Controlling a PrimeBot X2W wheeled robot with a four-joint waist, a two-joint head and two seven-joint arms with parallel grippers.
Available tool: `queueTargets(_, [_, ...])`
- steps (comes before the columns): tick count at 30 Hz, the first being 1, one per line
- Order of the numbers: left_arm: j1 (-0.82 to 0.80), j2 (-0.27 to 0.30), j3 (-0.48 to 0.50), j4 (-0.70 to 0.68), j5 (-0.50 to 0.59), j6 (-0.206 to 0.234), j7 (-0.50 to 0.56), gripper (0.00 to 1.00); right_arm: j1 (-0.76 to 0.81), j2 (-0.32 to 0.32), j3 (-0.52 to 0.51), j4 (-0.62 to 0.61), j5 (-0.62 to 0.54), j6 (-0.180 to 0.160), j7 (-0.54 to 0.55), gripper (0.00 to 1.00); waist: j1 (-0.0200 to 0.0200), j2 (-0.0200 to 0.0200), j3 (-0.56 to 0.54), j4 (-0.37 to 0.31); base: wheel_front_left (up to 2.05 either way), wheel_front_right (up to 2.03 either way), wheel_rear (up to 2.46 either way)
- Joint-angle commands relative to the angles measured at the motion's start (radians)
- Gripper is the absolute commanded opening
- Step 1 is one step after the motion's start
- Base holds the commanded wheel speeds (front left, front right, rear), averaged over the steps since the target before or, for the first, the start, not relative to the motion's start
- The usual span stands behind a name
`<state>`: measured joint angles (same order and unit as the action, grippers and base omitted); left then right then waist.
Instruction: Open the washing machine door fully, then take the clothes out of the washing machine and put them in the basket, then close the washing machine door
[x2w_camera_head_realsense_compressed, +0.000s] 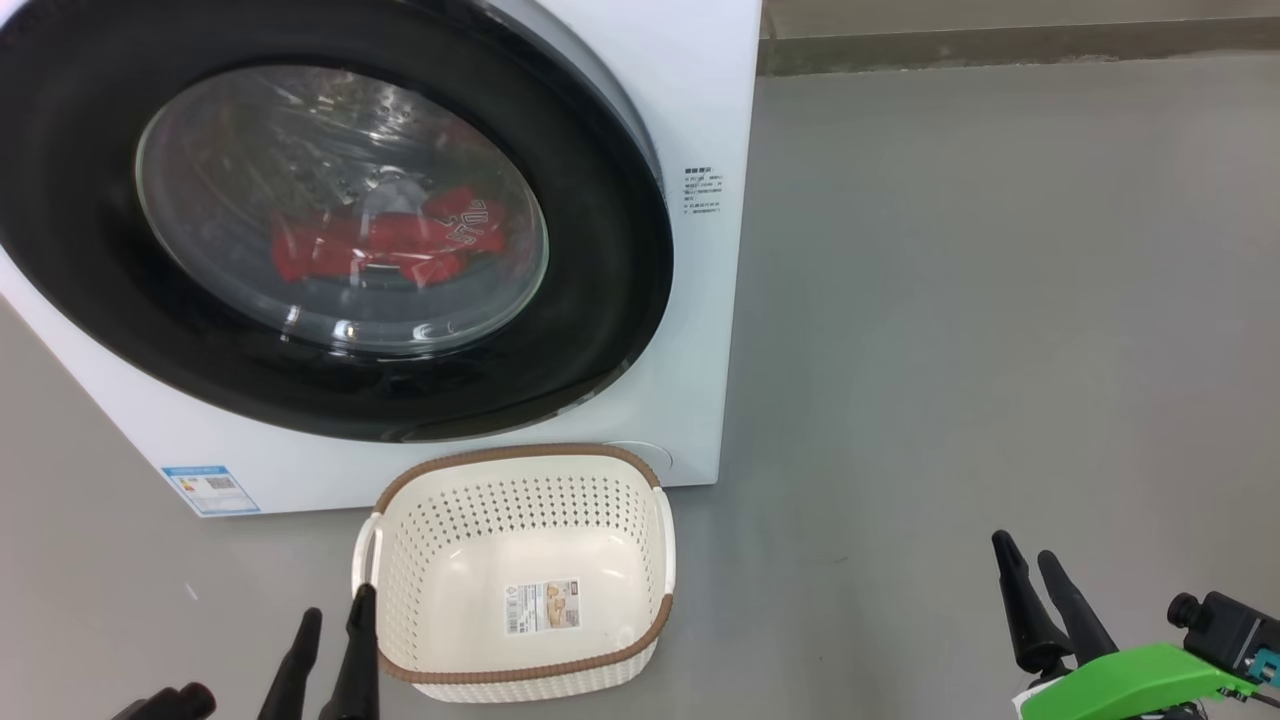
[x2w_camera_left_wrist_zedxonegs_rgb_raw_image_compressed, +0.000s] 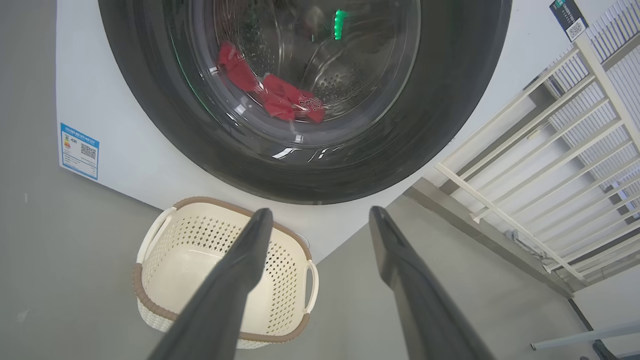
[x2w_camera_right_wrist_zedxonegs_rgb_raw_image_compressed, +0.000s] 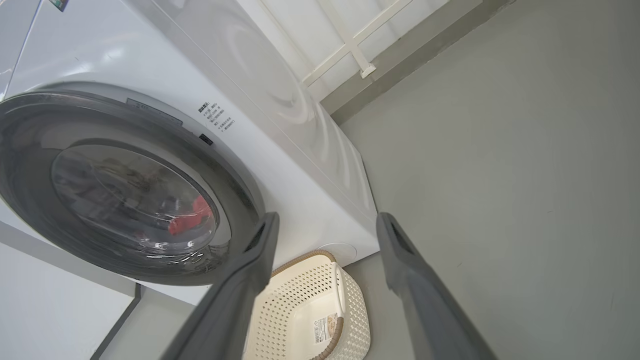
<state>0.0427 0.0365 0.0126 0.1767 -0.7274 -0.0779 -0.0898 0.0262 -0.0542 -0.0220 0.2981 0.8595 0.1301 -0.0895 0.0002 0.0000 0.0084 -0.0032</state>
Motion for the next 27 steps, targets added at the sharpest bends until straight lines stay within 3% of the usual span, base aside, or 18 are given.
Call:
queueTargets(1, [-0.008,0.017,0.015,-0.034,0.034,0.009,-0.011,1.0,-0.009,-0.017,0.015,-0.031,-0.026,0.0,-0.013,1.0,-0.0001,0.0,0.0,0.0,0.0,0.0,0.0])
queueTargets(27, [0.018,0.022,-0.004,-0.077,0.353,0.029,-0.089,1.0,0.012,-0.022,0.031,-0.058,-0.304,0.0,-0.09,1.0,-0.0001,0.0,0.009,-0.005,0.0,0.0,0.0])
